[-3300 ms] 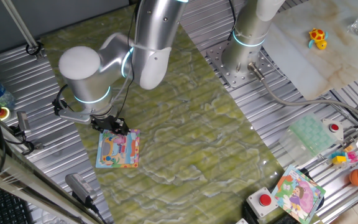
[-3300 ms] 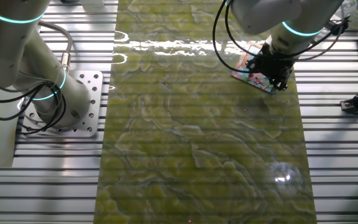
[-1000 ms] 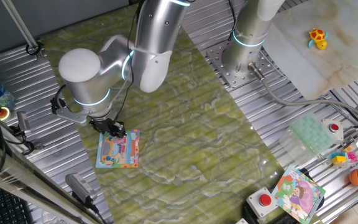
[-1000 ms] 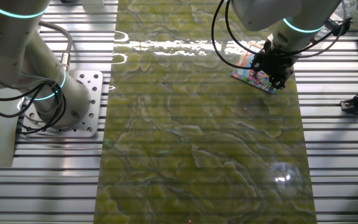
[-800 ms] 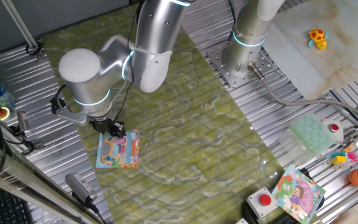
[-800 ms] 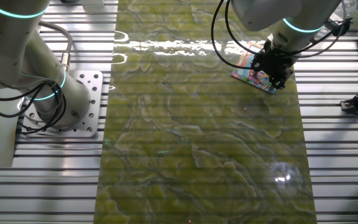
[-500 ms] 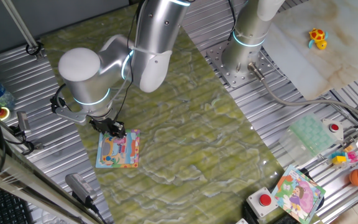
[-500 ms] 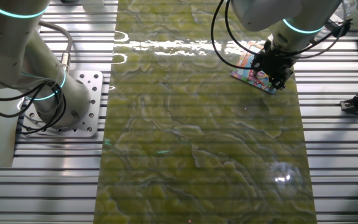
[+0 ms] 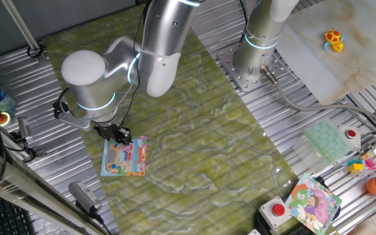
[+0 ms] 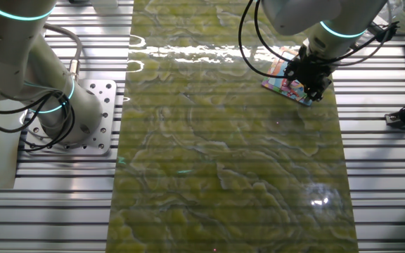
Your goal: Assemble one piece of a puzzle
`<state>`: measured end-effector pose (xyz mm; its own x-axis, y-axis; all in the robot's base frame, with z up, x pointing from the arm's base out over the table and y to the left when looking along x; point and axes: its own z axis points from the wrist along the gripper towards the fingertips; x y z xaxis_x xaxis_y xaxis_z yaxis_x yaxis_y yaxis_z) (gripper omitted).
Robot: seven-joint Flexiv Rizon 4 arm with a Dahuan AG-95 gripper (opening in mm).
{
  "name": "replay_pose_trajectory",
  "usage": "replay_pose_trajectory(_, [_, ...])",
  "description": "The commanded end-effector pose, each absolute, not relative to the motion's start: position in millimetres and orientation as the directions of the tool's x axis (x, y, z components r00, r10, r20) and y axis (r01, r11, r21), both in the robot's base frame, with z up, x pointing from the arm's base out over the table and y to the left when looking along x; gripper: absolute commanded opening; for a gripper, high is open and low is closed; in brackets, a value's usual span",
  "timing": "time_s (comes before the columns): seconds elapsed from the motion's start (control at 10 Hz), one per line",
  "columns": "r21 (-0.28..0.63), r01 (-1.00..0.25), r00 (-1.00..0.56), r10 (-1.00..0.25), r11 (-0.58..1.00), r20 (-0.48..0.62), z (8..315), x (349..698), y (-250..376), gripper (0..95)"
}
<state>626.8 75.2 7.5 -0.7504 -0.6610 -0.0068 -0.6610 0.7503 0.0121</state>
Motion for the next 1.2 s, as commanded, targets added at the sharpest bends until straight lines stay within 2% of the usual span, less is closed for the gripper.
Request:
replay_pose_trajectory(0.1, [0.015, -0.663, -0.748, -0.663, 0.748, -0.013, 8.0, 626.4, 74.9, 57.0])
replay_pose_trajectory(0.5, [0.016, -0.651, -0.759, -0.651, 0.759, -0.013, 7.2, 625.6, 78.3, 57.0])
replay_pose_trajectory(0.6, [0.013, -0.641, -0.767, -0.641, 0.767, -0.010, 6.4, 624.9, 81.0, 38.0])
replay_pose_trajectory(1.2, [0.005, -0.639, -0.769, -0.639, 0.769, -0.002, 10.4, 624.2, 82.6, 38.0])
